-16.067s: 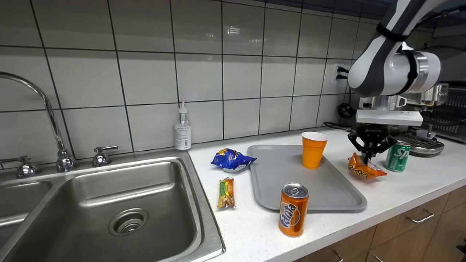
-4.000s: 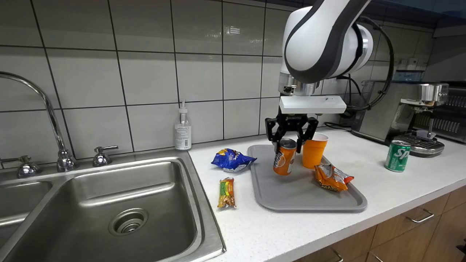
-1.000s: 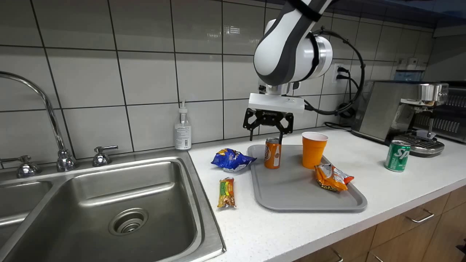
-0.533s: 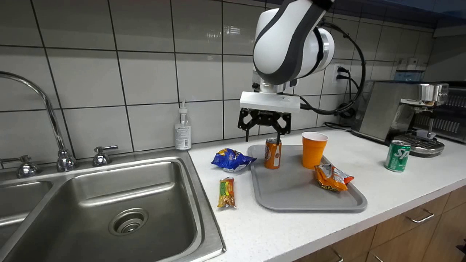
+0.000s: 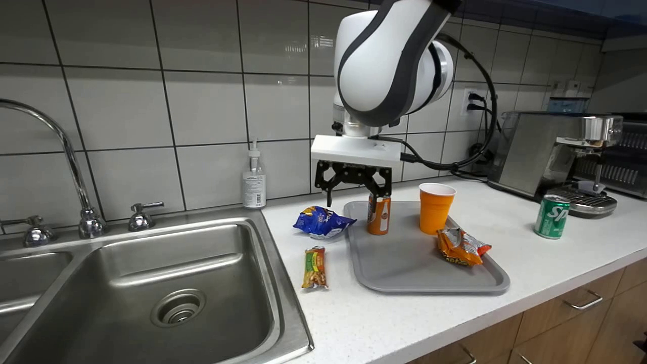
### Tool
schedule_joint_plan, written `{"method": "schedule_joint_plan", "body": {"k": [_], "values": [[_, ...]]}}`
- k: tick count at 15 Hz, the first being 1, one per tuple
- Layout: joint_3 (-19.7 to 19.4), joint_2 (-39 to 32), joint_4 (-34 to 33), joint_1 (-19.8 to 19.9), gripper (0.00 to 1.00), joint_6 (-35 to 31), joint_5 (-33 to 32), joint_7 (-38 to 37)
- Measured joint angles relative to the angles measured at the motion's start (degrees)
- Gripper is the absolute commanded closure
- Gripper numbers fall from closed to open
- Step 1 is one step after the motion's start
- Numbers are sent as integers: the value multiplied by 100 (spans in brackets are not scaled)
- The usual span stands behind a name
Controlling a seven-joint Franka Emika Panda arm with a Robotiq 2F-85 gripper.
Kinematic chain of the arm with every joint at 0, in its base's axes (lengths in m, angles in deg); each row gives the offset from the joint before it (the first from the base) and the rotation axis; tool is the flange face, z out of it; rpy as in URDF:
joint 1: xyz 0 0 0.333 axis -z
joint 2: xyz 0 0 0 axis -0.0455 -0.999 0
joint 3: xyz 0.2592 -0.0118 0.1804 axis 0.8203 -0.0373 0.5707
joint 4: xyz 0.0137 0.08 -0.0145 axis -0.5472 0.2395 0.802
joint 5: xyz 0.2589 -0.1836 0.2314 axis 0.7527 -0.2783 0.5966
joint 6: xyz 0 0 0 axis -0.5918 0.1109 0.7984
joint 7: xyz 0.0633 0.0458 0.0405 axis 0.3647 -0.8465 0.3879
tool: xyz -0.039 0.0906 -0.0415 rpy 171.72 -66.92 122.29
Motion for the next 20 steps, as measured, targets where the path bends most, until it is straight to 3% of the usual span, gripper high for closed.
{"method": "schedule_joint_plan", "body": {"k": [11,20], "values": [[372,-382,-68,-13,0,-4,0,12],[501,-1038,-595,-20,0,-2,24,307]]}}
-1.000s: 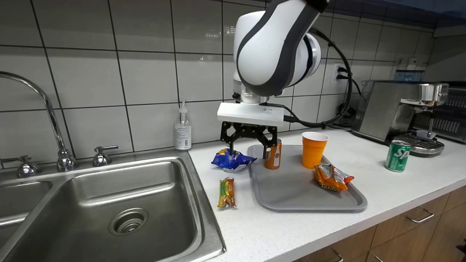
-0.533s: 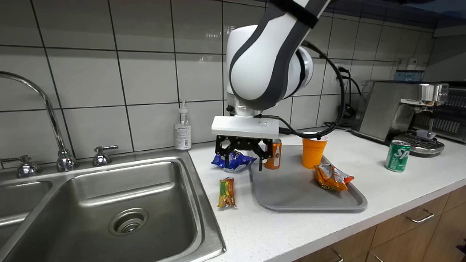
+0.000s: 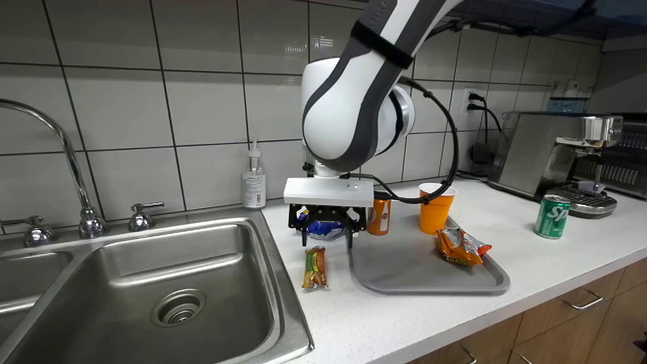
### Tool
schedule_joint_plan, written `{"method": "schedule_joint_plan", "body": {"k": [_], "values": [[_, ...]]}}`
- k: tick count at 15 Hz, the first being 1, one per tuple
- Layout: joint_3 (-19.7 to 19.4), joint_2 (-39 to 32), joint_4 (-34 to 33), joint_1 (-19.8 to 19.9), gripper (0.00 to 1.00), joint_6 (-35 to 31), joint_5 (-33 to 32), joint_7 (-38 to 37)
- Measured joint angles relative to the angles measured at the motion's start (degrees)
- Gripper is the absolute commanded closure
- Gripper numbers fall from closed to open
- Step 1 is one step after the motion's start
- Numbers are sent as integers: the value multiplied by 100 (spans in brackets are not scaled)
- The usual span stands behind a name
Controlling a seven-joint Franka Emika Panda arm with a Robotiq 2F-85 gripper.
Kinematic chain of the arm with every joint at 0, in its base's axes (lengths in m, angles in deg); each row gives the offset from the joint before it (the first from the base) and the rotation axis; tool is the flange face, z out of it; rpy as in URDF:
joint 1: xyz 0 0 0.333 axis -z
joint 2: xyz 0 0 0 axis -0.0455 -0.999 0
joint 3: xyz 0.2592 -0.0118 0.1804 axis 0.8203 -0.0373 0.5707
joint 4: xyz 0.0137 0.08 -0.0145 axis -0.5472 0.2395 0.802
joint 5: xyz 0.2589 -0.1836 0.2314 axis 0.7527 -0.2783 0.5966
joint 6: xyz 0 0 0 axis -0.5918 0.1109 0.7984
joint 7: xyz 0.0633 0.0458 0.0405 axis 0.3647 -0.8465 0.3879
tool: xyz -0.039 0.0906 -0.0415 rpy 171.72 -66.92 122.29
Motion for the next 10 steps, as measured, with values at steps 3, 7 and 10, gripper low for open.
{"method": "schedule_joint_plan", "body": {"k": [3,7,10], "values": [[27,-237,-238,0,0,5,54,182],[69,-523,-512,0,0,19,167,457],[107,-664,-636,0,0,41,275,644]]}}
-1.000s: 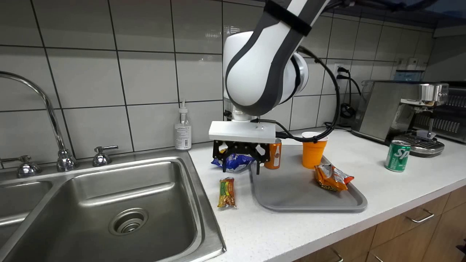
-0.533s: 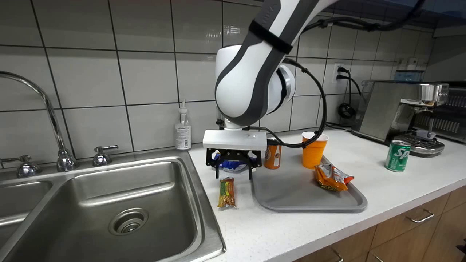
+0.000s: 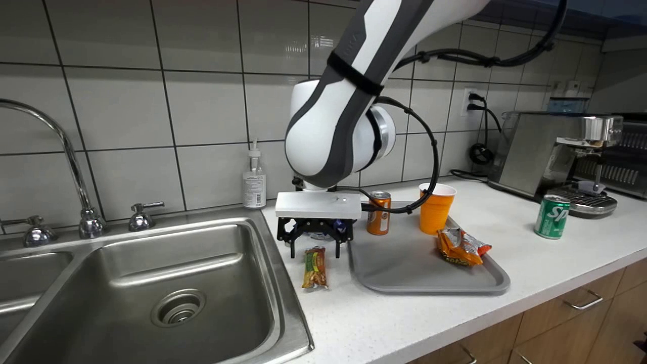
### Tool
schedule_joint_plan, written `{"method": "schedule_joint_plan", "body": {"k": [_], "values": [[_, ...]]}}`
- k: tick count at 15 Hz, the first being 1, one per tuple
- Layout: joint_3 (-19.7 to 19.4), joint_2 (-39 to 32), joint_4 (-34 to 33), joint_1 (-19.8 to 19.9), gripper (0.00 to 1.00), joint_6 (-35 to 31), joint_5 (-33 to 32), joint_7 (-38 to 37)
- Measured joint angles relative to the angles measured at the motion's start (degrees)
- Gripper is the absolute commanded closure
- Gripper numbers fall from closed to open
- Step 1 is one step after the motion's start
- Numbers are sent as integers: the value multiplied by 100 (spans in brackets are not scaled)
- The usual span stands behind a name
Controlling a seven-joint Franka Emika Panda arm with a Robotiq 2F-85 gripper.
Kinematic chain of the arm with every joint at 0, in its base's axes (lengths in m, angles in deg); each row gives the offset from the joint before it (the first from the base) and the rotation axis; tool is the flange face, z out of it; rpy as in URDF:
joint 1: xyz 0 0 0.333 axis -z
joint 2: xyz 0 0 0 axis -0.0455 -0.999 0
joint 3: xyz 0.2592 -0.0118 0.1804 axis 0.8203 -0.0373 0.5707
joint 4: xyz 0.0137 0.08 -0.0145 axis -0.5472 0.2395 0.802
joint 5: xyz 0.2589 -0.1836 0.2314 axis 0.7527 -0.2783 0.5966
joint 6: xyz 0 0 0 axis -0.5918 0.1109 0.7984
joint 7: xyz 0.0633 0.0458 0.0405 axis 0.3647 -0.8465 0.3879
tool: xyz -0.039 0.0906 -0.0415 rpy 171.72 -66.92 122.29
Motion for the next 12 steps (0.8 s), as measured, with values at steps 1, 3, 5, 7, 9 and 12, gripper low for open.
{"method": "schedule_joint_plan", "body": {"k": [1,3,5,7,9,12], "values": [[6,-39,-38,-1,0,14,35,52],[6,-103,-102,-2,27,38,89,133],[6,-144,-152,-2,44,52,144,214],[6,-179,-190,-2,60,61,212,285],[6,-202,-212,-2,75,66,253,321],[4,-205,-227,-2,83,68,279,336]]}}
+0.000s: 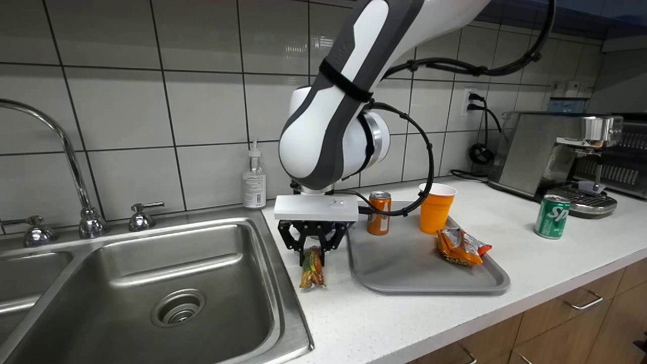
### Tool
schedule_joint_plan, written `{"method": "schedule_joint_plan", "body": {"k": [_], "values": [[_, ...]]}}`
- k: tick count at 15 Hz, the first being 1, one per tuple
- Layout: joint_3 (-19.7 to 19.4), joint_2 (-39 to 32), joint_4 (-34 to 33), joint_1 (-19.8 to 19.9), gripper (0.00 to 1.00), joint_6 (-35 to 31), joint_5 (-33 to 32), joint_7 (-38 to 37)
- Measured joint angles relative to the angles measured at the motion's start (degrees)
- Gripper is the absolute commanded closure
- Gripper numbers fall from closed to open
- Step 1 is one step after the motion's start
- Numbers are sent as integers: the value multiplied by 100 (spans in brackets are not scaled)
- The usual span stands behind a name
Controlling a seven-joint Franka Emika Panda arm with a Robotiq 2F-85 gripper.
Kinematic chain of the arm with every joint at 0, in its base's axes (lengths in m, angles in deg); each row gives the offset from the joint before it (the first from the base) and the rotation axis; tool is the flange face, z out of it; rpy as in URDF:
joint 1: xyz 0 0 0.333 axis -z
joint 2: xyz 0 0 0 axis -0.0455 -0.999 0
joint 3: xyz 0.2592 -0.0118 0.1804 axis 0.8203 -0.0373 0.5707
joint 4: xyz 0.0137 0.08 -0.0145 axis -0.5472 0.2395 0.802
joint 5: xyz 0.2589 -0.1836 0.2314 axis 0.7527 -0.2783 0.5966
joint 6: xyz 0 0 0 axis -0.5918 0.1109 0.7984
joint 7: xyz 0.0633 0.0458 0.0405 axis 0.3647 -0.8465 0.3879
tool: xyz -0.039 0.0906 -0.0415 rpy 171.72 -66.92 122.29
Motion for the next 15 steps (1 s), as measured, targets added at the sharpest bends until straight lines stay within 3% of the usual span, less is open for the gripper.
{"method": "schedule_joint_plan", "body": {"k": [15], "values": [[-132,660,343,-1,83,-36,0,-1]]}}
